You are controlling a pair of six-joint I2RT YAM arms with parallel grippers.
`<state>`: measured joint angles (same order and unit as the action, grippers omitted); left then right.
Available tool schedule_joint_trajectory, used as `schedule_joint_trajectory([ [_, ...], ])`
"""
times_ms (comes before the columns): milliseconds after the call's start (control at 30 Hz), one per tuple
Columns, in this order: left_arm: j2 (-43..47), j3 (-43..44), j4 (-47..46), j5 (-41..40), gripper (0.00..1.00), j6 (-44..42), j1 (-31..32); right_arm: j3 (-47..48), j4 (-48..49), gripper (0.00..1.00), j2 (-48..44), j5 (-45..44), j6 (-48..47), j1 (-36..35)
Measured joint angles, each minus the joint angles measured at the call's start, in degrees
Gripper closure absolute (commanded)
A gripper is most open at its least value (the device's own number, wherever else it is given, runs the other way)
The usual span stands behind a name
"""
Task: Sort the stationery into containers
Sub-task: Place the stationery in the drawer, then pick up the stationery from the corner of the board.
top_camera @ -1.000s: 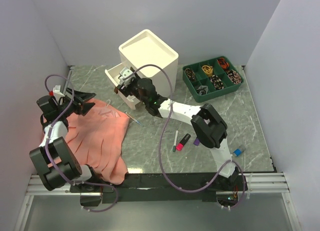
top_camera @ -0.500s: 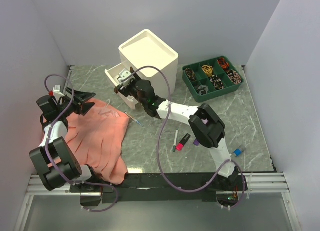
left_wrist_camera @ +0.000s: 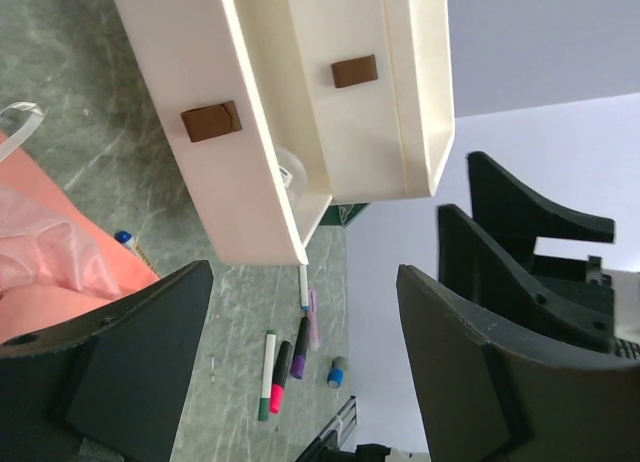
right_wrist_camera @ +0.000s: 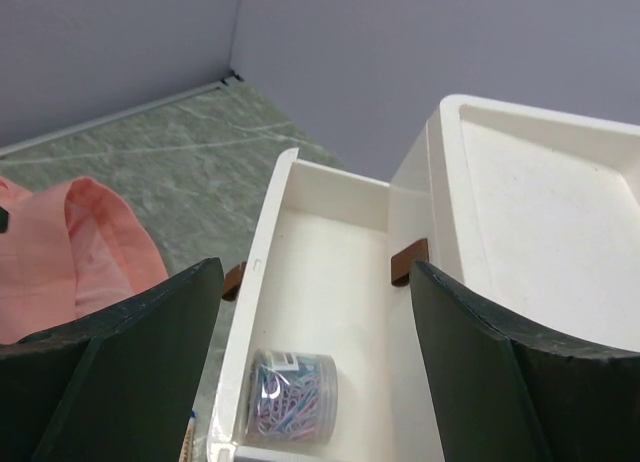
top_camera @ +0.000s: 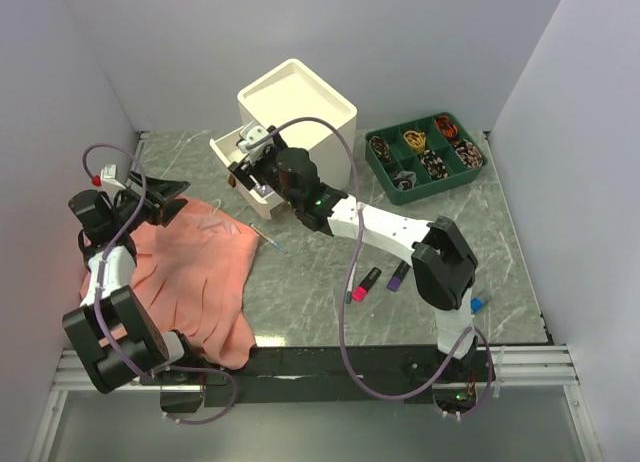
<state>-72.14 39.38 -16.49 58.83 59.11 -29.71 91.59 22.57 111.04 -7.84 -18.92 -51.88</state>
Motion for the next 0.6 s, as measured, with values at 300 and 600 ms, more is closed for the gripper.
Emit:
schedule_joint_trajectory([
  [300, 1.92, 1.97, 5.57, 1.86, 0.19, -4.70, 0.02, -5.88, -17.97, 0.16, -9.44, -1.73, 6.88, 0.76],
  [600, 1.09, 7.48, 15.69, 2.49, 0.19, -19.02, 0.09, -18.62, -45.92, 0.16, -29.64, -2.97, 18.27, 23.32],
])
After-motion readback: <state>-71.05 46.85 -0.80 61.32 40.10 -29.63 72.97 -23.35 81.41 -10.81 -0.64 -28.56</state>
